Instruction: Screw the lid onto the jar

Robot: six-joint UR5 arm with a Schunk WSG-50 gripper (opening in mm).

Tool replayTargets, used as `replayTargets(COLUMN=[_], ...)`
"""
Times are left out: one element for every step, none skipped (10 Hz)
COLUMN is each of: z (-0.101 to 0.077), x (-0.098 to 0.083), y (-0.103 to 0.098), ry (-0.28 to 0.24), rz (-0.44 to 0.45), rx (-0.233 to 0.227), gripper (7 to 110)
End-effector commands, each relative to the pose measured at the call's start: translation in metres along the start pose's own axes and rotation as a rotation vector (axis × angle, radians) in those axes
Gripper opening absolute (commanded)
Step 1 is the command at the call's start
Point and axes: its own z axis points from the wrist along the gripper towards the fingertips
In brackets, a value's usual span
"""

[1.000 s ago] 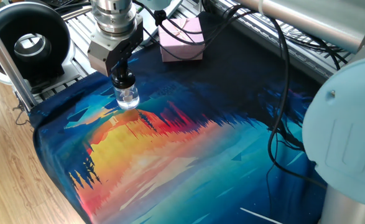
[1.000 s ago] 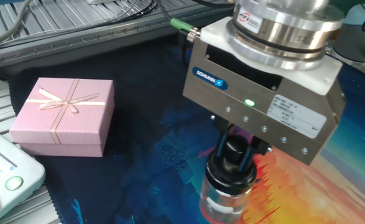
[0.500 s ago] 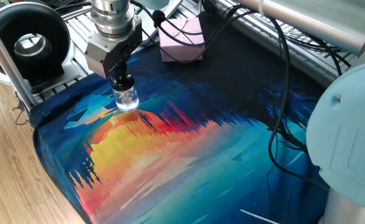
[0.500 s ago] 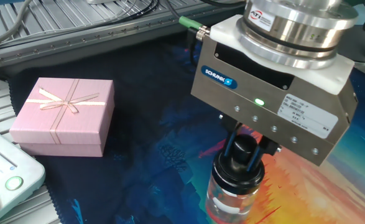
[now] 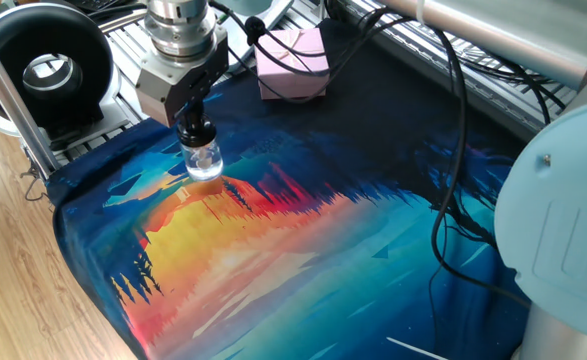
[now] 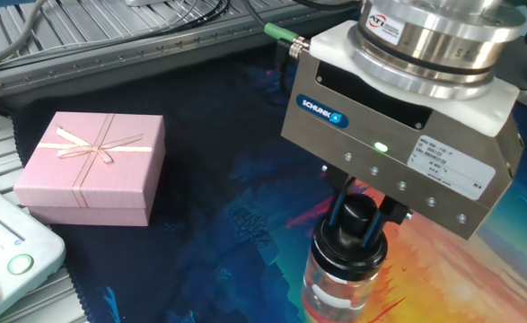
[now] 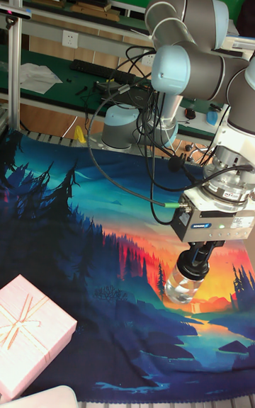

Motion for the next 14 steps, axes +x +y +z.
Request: replayTargets(z=[-0.001, 0.0, 0.001, 0.003, 0.006, 0.009, 0.011, 0.013, 0.013, 0.013, 0.014, 0.014, 0.014, 0.015], x=[0.0, 0.0, 0.0, -0.001, -0.001, -0.002, -0.003, -0.003, -0.003, -0.002, -0.002, -0.002, -0.002, -0.003], y=[0.002, 0.002, 0.003, 0.003, 0.003, 0.003, 0.003, 0.002, 0.002, 0.001, 0.0, -0.001, -0.001, 0.0], ry=[-0.001, -0.001, -0.002, -0.003, -0.004, -0.007, -0.008, -0.009, -0.01, -0.008, -0.006, -0.005, -0.007, -0.008], rz=[0.006, 0.008, 0.008, 0.008, 0.008, 0.008, 0.008, 0.007, 0.007, 0.008, 0.011, 0.012, 0.012, 0.012], rx=[-0.01, -0.01, -0.013, -0.013, -0.011, -0.009, -0.008, -0.005, -0.003, 0.0, 0.005, 0.007, 0.007, 0.004], gripper=[22, 22, 22, 22, 22, 22, 22, 22, 22, 22, 22, 22, 22, 22])
